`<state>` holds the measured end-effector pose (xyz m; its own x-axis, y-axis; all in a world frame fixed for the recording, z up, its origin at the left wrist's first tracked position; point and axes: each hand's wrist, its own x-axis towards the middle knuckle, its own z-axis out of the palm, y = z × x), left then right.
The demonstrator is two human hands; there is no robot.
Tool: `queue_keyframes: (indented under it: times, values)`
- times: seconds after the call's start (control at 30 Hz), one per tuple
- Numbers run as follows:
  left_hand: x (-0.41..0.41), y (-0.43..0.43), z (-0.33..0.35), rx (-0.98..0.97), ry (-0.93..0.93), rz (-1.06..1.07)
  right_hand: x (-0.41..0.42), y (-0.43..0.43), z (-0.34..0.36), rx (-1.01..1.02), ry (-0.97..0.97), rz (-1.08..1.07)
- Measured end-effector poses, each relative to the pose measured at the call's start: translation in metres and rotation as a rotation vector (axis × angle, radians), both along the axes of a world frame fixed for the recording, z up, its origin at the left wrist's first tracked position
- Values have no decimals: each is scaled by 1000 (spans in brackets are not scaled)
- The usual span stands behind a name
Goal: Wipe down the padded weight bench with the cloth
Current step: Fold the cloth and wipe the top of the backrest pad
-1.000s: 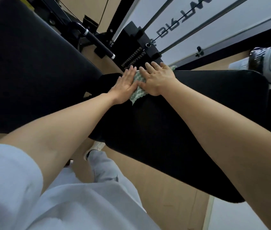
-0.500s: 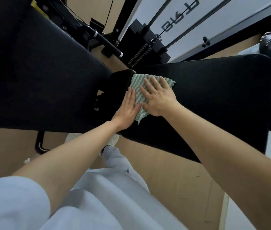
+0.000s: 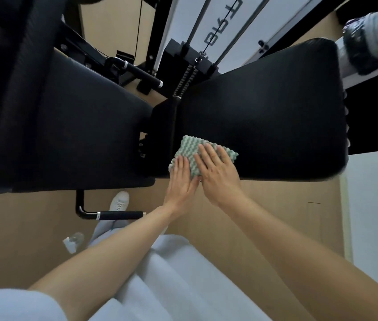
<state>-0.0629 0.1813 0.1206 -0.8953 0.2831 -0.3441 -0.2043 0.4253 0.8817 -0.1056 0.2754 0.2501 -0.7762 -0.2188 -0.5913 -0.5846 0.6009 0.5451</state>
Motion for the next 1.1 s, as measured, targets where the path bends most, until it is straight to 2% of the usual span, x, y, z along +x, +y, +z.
queue_keyframes:
  times: [0.27,0.43,0.6,0.77,1.1]
  values:
    - [-19,-1,-10,-48,-77,94,-33,-10,-24,16,-71,19]
    - [-57,-12,-48,-200,-109,12,-96,-29,-46,51,-159,59]
    - [-98,-30,-66,-135,-144,-49,-144,-36,-63,76,-196,81]
    - [-143,-44,-78,-2,-213,2,-183,-44,-75,97,-185,79]
    - [-213,-45,-121,-51,-107,-2,-263,-60,-120,96,-160,67]
